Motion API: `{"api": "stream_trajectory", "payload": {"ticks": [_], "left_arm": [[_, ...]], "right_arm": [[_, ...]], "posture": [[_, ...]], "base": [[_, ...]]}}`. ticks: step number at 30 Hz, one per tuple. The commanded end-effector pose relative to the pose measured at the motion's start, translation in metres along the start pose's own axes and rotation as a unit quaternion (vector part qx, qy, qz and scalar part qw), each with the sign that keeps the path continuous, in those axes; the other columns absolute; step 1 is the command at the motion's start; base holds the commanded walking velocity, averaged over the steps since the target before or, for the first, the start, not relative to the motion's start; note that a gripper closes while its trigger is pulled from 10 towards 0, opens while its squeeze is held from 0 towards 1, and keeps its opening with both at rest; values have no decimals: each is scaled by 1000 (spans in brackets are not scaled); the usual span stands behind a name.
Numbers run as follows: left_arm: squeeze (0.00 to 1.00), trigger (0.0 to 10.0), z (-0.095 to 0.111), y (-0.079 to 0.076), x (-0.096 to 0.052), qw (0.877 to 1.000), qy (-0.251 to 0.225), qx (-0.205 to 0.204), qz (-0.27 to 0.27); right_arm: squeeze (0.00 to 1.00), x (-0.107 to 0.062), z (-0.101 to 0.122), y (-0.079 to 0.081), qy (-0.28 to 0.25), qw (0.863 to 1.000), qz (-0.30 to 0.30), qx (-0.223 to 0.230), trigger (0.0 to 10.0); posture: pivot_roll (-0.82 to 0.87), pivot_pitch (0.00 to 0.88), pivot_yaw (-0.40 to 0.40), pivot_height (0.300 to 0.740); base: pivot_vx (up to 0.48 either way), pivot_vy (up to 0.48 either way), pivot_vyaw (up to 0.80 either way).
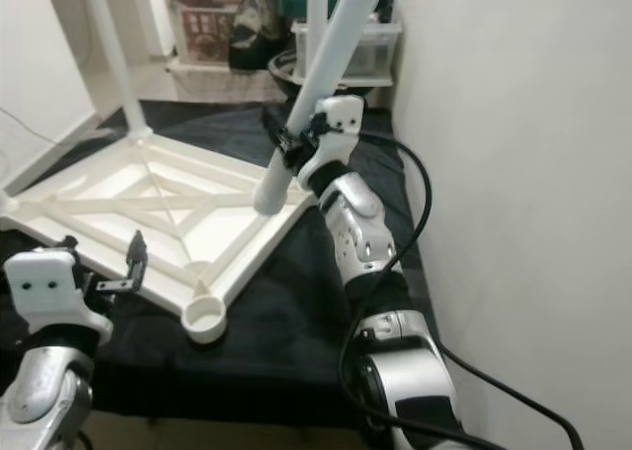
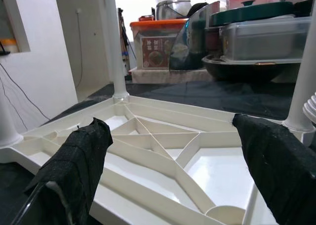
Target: Building children table
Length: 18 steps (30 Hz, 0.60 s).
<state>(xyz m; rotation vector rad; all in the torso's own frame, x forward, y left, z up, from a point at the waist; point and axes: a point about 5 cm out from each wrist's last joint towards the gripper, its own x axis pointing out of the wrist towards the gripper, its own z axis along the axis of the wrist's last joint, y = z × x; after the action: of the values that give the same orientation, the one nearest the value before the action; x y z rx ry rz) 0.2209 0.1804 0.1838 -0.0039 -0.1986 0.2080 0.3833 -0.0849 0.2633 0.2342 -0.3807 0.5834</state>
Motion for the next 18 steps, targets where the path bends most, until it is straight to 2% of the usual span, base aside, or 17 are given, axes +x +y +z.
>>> {"api": "stream_trajectory", "payload": {"ticks": [1, 5, 7, 8, 9, 12, 14, 17, 18], "left_arm": [[0, 10000, -4, 5, -2, 1000, 11, 5, 14], [0, 10000, -5, 4, -5, 1000, 17, -4, 11], [0, 10000, -5, 4, -5, 1000, 17, -4, 11], [0, 10000, -6, 4, -5, 1000, 18, -7, 9], [0, 10000, -5, 1, -9, 999, 21, -23, -5], [0, 10000, -4, -1, -12, 999, 23, -34, -16], [0, 10000, -5, -1, -22, 998, 34, -44, -22], [0, 10000, -7, 1, -28, 998, 44, -45, -18], [0, 10000, -9, 3, -35, 997, 56, -43, -10]], "right_arm": [[0, 7, 0, 9, 2, 1000, 28, 6, 10000], [0, 12, 1, 10, 22, 995, 87, 44, 10000], [0, 12, 1, 10, 22, 995, 87, 44, 10000], [0, 13, 0, 11, 29, 993, 105, 55, 10000], [0, 14, -2, 13, 55, 984, 154, 68, 10000], [0, 14, -3, 14, 72, 976, 188, 78, 10000], [0, 14, -2, 15, 101, 962, 241, 83, 10000], [0, 16, -2, 17, 112, 956, 261, 77, 10000], [0, 19, -1, 18, 119, 953, 270, 63, 10000]], "posture": [[48, 34, -27, 740], [49, 45, -30, 740], [49, 45, -30, 740], [49, 45, -30, 740], [53, 63, -35, 740], [54, 65, -35, 740], [67, 95, -47, 740], [72, 109, -48, 740], [78, 128, -53, 740]], "base": [[0, 0, 0], [0, 0, 0], [0, 0, 0], [0, 0, 0], [0, 0, 0], [0, 0, 0], [0, 0, 0], [0, 0, 0], [0, 0, 0]]}}
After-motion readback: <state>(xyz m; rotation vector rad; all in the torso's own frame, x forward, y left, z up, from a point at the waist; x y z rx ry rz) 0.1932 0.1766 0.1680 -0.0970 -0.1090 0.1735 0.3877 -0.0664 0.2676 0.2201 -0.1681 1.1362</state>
